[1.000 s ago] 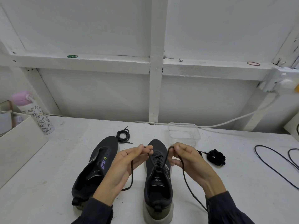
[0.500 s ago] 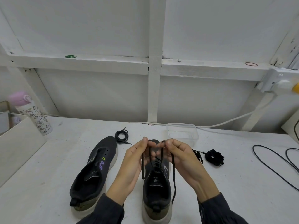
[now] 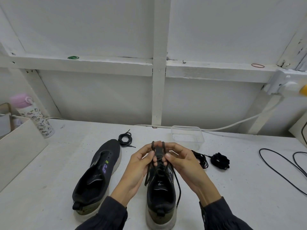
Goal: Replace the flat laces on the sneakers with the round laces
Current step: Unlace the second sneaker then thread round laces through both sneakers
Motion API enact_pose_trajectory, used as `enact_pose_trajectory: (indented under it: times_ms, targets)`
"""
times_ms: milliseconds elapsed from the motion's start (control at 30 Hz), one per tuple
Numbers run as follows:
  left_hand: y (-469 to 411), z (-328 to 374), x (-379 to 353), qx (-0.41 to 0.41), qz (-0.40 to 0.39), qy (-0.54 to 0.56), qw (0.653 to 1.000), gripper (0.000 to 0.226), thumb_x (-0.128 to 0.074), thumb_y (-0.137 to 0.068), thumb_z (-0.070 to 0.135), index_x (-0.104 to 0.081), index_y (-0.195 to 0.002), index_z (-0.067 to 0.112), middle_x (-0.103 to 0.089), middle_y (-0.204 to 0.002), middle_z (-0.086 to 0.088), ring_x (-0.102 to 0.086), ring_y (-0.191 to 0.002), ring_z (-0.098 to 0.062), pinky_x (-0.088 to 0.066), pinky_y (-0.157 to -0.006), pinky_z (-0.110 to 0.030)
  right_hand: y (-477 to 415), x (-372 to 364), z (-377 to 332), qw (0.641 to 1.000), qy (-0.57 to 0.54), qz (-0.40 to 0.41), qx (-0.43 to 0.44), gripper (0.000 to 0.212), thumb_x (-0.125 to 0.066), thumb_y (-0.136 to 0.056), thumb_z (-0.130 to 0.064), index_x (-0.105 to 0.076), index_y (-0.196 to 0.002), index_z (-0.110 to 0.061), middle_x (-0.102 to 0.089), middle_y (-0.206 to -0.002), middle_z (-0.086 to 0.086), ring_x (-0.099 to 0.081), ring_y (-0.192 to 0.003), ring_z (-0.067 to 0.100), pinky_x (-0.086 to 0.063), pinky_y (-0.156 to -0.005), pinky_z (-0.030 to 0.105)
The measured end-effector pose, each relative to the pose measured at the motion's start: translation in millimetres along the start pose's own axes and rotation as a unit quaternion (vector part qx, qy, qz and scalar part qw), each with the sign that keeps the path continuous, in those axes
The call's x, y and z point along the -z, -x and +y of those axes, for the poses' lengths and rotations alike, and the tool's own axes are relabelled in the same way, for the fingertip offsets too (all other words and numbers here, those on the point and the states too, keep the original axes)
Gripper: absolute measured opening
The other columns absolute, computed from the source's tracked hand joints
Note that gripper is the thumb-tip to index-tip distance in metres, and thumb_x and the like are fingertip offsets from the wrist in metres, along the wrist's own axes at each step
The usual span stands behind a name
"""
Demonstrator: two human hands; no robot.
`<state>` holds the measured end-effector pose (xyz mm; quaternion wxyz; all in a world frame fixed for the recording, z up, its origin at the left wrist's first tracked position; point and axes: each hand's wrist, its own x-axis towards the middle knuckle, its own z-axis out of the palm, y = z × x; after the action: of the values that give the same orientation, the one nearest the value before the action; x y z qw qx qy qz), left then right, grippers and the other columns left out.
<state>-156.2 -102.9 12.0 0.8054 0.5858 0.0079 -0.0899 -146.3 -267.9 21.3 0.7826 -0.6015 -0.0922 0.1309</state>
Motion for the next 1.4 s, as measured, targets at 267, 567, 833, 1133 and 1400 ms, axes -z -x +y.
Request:
enact_pose_trajectory:
  times_ms: [267, 567, 833, 1133, 1400]
  targets:
    - [-3, -6, -1, 0.008, 0.049, 0.057, 0.997, 0.024, -0.066, -0.081, 0.001, -0.068, -0.104, 0.005, -0.073, -0.095, -0.014, -0.069, -0.083, -0.021, -0.058, -0.077, -0.027, 1, -1, 3, 0.997, 0.047, 0.054, 0.015, 0.024, -0.073, -0.074, 0.013, -0.056, -0.08, -0.002, -0.074, -0.084, 0.014, -0.071, -0.075, 0.025, -0.056, -0.071, 0.027]
    - [-2, -8, 1, 0.032, 0.034, 0.052, 0.998, 0.021, -0.068, -0.08, 0.005, -0.066, -0.101, 0.005, -0.074, -0.096, -0.013, -0.069, -0.086, -0.02, -0.054, -0.086, -0.032, 0, 1, 10, 0.988, 0.116, 0.09, 0.046, 0.058, -0.081, -0.069, 0.006, -0.067, -0.118, -0.02, -0.07, -0.104, 0.004, -0.069, -0.07, 0.02, -0.058, -0.075, 0.029]
    - [-2, -10, 0, 0.034, 0.065, -0.001, 0.997, 0.013, -0.062, -0.089, 0.0, -0.069, -0.099, 0.003, -0.072, -0.082, -0.009, -0.065, -0.066, -0.015, -0.057, -0.071, -0.023, -3, 1, 26, 0.955, 0.2, 0.134, 0.172, 0.015, -0.082, -0.07, 0.001, -0.078, -0.08, -0.01, -0.074, -0.08, 0.004, -0.071, -0.079, 0.023, -0.058, -0.077, 0.037]
    - [4, -17, 3, -0.046, 0.042, -0.212, 0.975, 0.016, -0.079, -0.077, 0.005, -0.077, -0.09, 0.014, -0.076, -0.083, -0.002, -0.073, -0.079, -0.017, -0.057, -0.075, -0.024, -6, 7, 36, 0.948, 0.208, 0.203, 0.128, 0.015, -0.082, -0.072, -0.005, -0.079, -0.075, -0.019, -0.074, -0.074, -0.001, -0.071, -0.077, 0.019, -0.056, -0.074, 0.031]
    - [2, -16, 10, -0.189, -0.002, -0.313, 0.931, 0.022, -0.073, -0.081, 0.0, -0.076, -0.087, 0.02, -0.074, -0.086, 0.008, -0.07, -0.087, -0.011, -0.055, -0.081, -0.024, 1, 27, 30, 0.984, 0.174, 0.005, -0.044, 0.008, -0.07, -0.086, -0.009, -0.077, -0.086, -0.005, -0.064, -0.065, 0.0, -0.048, -0.057, 0.008, -0.04, -0.058, 0.019]
